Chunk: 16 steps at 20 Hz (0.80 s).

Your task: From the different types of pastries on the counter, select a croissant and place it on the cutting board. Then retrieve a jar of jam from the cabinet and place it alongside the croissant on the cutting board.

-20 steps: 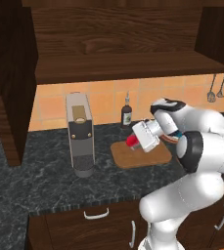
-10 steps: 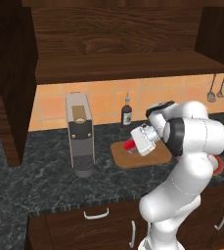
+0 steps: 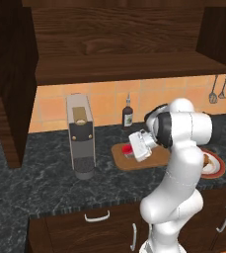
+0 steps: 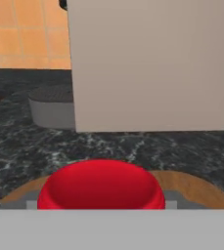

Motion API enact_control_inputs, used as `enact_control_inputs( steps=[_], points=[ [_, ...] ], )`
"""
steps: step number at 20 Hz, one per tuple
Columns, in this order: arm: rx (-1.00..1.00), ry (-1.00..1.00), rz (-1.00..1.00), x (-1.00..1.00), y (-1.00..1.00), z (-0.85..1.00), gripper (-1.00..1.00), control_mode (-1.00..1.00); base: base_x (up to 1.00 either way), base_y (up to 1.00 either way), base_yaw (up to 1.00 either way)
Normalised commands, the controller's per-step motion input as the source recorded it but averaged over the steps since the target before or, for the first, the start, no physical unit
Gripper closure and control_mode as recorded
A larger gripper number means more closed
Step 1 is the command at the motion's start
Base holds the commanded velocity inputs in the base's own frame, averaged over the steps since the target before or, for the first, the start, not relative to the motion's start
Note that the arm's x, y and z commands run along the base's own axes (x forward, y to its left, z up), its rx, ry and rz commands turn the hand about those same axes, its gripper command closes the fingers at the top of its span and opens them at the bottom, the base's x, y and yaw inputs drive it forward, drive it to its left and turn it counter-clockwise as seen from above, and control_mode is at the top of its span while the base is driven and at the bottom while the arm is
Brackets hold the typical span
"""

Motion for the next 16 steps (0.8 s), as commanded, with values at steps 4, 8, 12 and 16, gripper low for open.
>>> enact_control_inputs(
  steps=[4,8,12,16],
  points=[
    [0.01,-0.11,0.01,0.4,0.07,-0.37,1.0,-1.0,0.0,0.0,0.0],
    [0.0,0.0,0.02,0.01,0.1,-0.65,1.0,-1.0,0.0,0.0,0.0],
    [0.0,-0.02,0.03,0.01,0.06,-0.51,-1.0,-1.0,0.0,0.0,0.0],
    [0.0,-0.05,0.01,0.01,-0.08,-0.17,-1.0,-1.0,0.0,0.0,0.0]
  ],
)
